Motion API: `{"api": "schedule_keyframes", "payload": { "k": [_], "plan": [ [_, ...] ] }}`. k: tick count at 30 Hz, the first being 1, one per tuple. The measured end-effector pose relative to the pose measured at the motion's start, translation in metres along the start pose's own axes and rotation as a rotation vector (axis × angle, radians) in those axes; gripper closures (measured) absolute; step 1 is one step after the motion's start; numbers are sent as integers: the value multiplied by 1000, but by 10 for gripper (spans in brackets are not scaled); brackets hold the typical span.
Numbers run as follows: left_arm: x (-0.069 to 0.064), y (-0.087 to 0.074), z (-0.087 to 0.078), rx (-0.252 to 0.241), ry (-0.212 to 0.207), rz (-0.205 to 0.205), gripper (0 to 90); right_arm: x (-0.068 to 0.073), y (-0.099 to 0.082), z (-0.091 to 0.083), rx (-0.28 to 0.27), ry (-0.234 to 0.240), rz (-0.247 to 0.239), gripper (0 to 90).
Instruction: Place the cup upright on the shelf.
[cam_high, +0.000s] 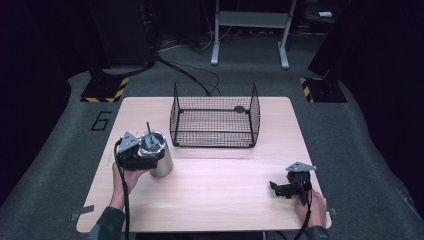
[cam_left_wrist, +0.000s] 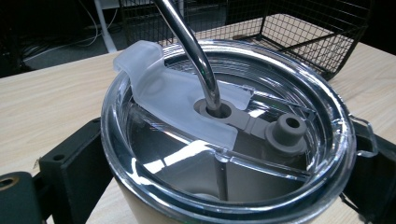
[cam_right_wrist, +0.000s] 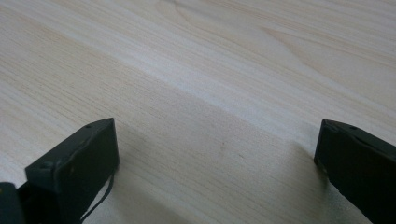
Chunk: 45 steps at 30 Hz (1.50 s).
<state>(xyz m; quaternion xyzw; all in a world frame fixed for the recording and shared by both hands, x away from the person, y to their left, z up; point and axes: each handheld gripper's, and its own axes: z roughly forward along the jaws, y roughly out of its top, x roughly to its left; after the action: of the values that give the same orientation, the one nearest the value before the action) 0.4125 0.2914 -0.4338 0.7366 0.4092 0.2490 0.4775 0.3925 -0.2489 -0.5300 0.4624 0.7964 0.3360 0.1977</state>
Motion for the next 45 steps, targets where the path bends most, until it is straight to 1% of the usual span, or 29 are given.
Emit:
{"api": "schedule_keyframes", "payload": {
  "k": [1,2,4,6,7,10,12,13,14,16,18,20,25,26,27,28,29,32,33,35,38,41,45],
  "plan": [
    [-1,0,0,-7,9,-1,39,0,0,0,2,1,0,0],
    [-1,0,0,-7,9,-1,40,0,0,0,2,1,0,0],
    [2,1,0,-2,-5,2,40,0,0,0,1,0,0,0],
    [3,1,0,-3,-5,-8,40,0,0,0,3,1,0,0],
    [3,1,0,-11,-3,-8,40,0,0,0,4,1,3,0],
    [3,1,-2,-12,-6,-13,41,0,0,0,4,1,0,0],
    [3,4,-3,-21,-7,-12,41,0,0,0,0,0,1,0],
    [3,7,-4,-31,-16,-17,41,0,0,0,5,1,0,0],
    [3,8,-4,-41,-16,-17,41,0,0,0,0,0,1,0],
    [1,12,-6,-37,-22,-11,41,0,0,0,1,0,0,0],
    [1,14,-7,-45,-26,-8,41,0,0,0,5,1,-1,0],
    [0,19,-10,-55,-46,-13,41,0,0,0,0,0,1,0],
    [-4,30,-13,-45,-63,22,41,0,0,0,0,0,1,0],
    [-4,30,-13,-45,-63,22,41,0,0,0,0,0,1,0],
    [-6,33,-14,-43,-77,27,41,0,0,0,2,0,0,0],
    [-6,33,-14,-43,-77,27,41,0,0,0,0,1,1,0],
    [-8,37,-16,-54,-86,29,41,0,0,0,1,0,1,0],
    [-12,42,-18,-62,-102,38,41,0,0,0,3,1,0,0],
    [-13,44,-19,-58,-111,39,41,0,0,0,0,0,0,0],
    [-15,48,-19,-66,-124,42,41,0,0,0,1,0,0,0],
    [-17,51,-18,-70,-131,45,41,0,0,0,3,1,1,0],
    [-22,57,-16,-68,-147,60,41,0,0,0,3,0,3,0],
    [-28,64,-14,-70,-174,63,41,0,0,0,4,1,0,0]
  ]
}}
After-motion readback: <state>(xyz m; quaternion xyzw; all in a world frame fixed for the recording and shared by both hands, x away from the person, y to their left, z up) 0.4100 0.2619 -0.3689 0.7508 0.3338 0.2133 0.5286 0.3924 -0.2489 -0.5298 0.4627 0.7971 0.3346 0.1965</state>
